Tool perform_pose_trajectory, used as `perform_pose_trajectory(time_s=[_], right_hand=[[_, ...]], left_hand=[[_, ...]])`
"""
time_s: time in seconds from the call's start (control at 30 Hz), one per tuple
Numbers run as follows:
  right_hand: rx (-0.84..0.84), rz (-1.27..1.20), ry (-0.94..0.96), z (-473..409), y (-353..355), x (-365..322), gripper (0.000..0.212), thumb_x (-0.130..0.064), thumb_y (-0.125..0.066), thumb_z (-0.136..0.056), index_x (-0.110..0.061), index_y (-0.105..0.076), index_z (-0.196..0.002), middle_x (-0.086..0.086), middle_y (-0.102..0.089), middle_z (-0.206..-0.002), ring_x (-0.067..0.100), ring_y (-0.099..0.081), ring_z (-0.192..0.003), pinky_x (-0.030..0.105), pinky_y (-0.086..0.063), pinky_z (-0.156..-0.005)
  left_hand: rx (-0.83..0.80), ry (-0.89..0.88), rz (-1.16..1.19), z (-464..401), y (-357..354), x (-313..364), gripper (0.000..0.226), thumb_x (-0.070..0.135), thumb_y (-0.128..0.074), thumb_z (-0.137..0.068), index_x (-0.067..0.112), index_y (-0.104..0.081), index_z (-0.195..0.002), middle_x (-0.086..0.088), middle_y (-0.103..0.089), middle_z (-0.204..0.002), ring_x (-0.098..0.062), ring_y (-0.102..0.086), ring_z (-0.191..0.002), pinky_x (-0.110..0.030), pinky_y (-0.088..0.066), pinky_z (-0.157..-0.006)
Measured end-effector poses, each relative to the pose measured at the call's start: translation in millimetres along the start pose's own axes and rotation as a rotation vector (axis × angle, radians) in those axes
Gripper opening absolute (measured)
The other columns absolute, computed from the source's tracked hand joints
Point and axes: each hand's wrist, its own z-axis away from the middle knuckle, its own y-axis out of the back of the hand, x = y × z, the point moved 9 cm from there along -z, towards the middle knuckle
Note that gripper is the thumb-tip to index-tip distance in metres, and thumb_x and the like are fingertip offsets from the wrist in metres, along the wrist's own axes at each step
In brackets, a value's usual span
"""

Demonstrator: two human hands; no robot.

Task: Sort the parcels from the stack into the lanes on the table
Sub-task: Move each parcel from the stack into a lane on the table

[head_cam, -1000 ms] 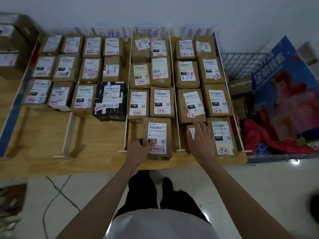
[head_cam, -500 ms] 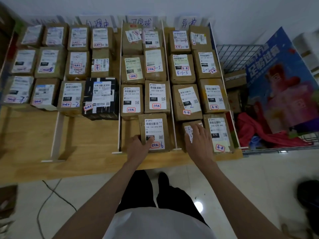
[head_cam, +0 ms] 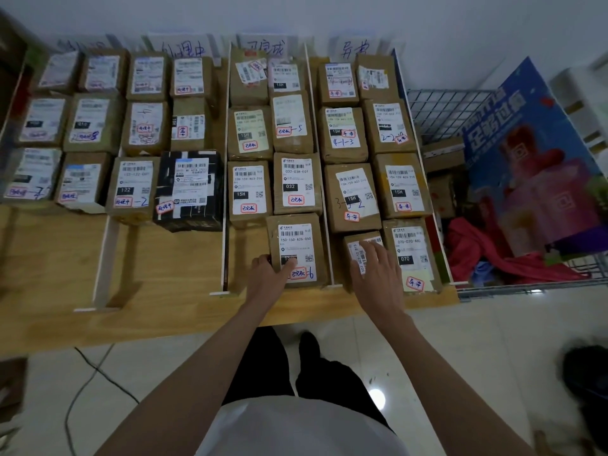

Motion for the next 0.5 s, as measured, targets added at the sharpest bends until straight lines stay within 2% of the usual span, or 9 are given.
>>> perform_pose_trajectory(time_s=[0.3,0.4,0.5], right_hand=[[-0.003,0.018,-0.001,0,7,1,0.046,-0.037,-0.048,-0.099,-0.020,-0.044,-0.142,0.002,-0.045,-0.148,0.021,-0.035,-0.140,0.044,-0.032,-0.115],[0.001,0.049,0.031,0,12,-4,0.045,-0.036,-0.047,-0.099,-0.017,-0.045,-0.140,0.004,-0.046,-0.146,0.022,-0.036,-0.139,0.041,-0.032,-0.114],[0.012,0.051,0.076,-1,20,-14,0.044,-0.035,-0.047,-0.100,-0.017,-0.046,-0.139,0.004,-0.047,-0.144,0.024,-0.038,-0.137,0.041,-0.032,-0.114]], left_hand=[[-0.015,-0.004,-0.044,0,-2,6,0.066,0.064,-0.059,-0.086,0.009,-0.056,-0.123,-0.005,-0.055,-0.122,-0.023,-0.059,-0.106,-0.030,-0.044,-0.075],[-0.038,-0.014,-0.073,3,2,10,0.071,0.065,-0.057,-0.086,0.009,-0.054,-0.129,-0.007,-0.052,-0.129,-0.026,-0.058,-0.113,-0.036,-0.050,-0.084],[-0.004,-0.043,-0.176,8,20,19,0.080,0.068,-0.050,-0.089,0.006,-0.045,-0.139,-0.013,-0.047,-0.139,-0.033,-0.054,-0.121,-0.044,-0.049,-0.095]])
